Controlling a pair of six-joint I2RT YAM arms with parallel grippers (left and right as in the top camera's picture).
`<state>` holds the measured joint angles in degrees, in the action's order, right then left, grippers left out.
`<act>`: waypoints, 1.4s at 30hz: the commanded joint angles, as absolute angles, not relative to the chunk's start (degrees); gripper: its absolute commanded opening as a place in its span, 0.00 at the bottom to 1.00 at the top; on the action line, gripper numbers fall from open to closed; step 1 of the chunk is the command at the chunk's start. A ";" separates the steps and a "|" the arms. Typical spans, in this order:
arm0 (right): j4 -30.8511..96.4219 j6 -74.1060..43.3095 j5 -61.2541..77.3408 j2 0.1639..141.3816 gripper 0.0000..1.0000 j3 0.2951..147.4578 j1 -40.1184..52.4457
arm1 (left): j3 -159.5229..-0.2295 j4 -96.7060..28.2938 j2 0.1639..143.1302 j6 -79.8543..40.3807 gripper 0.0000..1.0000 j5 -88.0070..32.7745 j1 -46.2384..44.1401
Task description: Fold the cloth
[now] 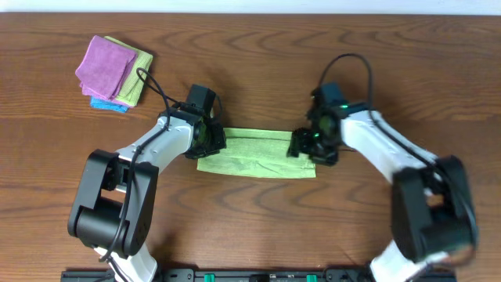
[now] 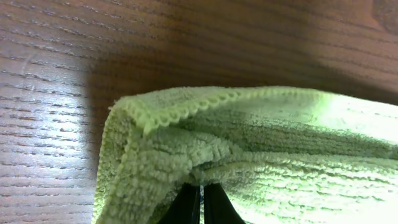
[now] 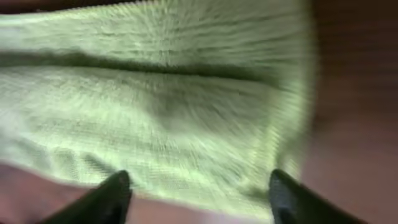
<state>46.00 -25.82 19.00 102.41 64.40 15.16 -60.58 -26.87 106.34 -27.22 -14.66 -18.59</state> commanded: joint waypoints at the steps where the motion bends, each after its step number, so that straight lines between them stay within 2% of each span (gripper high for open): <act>1: 47.92 -20.82 18.70 93.76 0.88 64.47 10.85 | -58.33 -28.23 108.75 -27.92 0.06 -12.84 -19.20; 5: 49.21 -14.15 22.83 88.16 0.96 62.48 4.64 | -58.33 -28.21 108.75 -27.92 0.06 -12.86 -19.20; 8: 42.92 -11.51 32.47 88.38 0.96 56.53 0.01 | -58.33 -28.03 108.75 -27.92 0.06 -12.91 -19.20; 11: 33.10 -11.53 43.48 89.91 0.91 50.35 -1.48 | -58.33 -27.99 108.75 -27.92 0.06 -12.93 -19.20; 19: 29.02 -11.75 43.57 97.69 0.96 48.27 -1.15 | -58.33 -27.55 108.75 -27.92 0.06 -13.15 -19.20; 26: 26.22 -13.08 43.55 103.94 0.94 48.27 1.34 | -58.33 -27.11 108.75 -27.94 0.06 -13.28 -19.20; 29: 24.25 -14.66 43.55 105.89 0.89 48.27 2.94 | -58.33 -26.98 108.75 -27.92 0.06 -13.58 -19.20; 33: 22.04 -15.46 43.55 106.41 0.66 48.27 5.10 | -58.35 -26.52 108.73 -27.92 0.06 -13.96 -19.11; 35: 21.45 -16.32 43.53 106.41 0.39 48.56 5.32 | -58.61 -26.39 108.64 -27.90 0.06 -15.33 -18.98; 39: 23.24 -16.69 43.53 106.39 0.02 50.24 4.82 | -60.25 -28.69 106.61 -26.39 0.06 -16.99 -17.98; 42: 29.12 -15.99 41.63 106.37 0.02 53.34 3.49 | -62.37 -32.56 101.89 -23.77 0.06 -16.91 -16.12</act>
<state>27.05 -16.49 43.59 105.91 50.37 4.67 -60.95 -30.30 105.51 -26.41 -16.40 -17.63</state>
